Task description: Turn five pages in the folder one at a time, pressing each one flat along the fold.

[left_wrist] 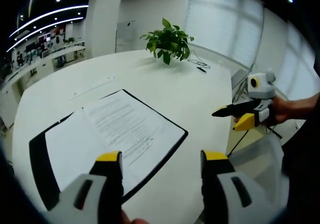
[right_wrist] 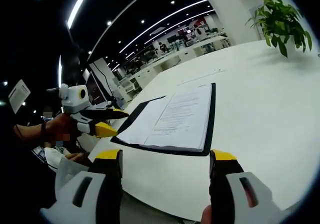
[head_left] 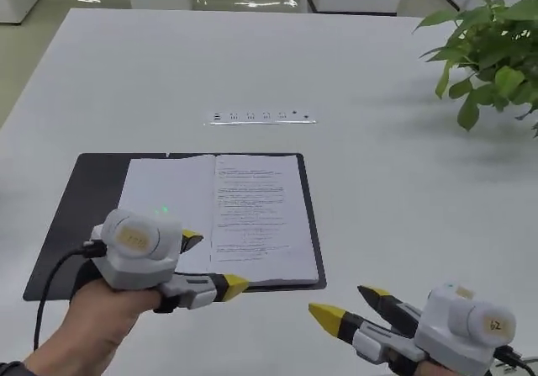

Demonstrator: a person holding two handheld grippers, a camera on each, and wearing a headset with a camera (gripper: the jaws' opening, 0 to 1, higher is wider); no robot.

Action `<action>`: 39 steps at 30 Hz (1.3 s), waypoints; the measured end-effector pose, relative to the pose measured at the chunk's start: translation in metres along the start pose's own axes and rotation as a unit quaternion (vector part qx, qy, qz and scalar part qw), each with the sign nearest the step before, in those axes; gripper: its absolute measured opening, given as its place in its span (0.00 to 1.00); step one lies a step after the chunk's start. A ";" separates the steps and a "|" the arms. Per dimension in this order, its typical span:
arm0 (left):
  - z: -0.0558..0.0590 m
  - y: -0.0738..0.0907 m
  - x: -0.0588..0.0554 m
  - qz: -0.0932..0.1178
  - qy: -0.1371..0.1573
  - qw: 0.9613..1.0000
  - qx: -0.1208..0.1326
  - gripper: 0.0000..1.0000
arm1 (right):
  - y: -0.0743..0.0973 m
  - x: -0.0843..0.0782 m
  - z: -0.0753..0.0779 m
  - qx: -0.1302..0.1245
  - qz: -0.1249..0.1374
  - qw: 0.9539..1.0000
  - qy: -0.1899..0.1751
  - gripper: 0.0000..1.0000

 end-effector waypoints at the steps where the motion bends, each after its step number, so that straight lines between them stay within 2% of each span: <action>1: 0.002 -0.003 0.001 0.000 -0.001 1.000 -0.002 0.62 | 0.000 0.000 0.000 0.000 0.001 1.000 -0.001 0.70; 4: 0.008 -0.019 0.001 0.001 -0.001 1.000 -0.012 0.61 | 0.001 -0.001 0.003 -0.002 0.001 1.000 -0.004 0.69; 6: 0.012 -0.028 -0.001 -0.007 -0.004 1.000 -0.017 0.60 | 0.001 -0.002 0.005 -0.002 0.001 1.000 -0.008 0.69; 18: 0.028 -0.067 -0.003 -0.013 0.000 1.000 -0.022 0.56 | 0.003 -0.004 0.010 -0.002 -0.001 1.000 -0.016 0.68; 21: 0.028 -0.078 -0.009 -0.026 0.003 1.000 -0.013 0.55 | 0.002 -0.006 0.010 -0.001 -0.004 1.000 -0.020 0.68; 28: 0.033 -0.101 -0.011 -0.023 0.011 1.000 -0.005 0.53 | 0.004 -0.004 0.014 -0.002 0.000 1.000 -0.025 0.67; 32: 0.036 -0.113 -0.016 -0.033 0.016 0.999 -0.003 0.52 | 0.006 -0.001 0.015 -0.002 0.000 1.000 -0.025 0.66; 39: 0.036 -0.128 -0.024 -0.039 0.000 0.999 0.018 0.51 | 0.011 0.000 0.020 -0.008 0.005 0.999 -0.031 0.66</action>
Point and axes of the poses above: the centre of the closed fingertips' face, and the gripper's own axes: y roughly backward along the fingers, z roughly to its right, x roughly out of its top, the point moved 7 cm from there along y, roughly backward along the fingers, and after that the axes turned 12 degrees about x, right-handed, at the moved point
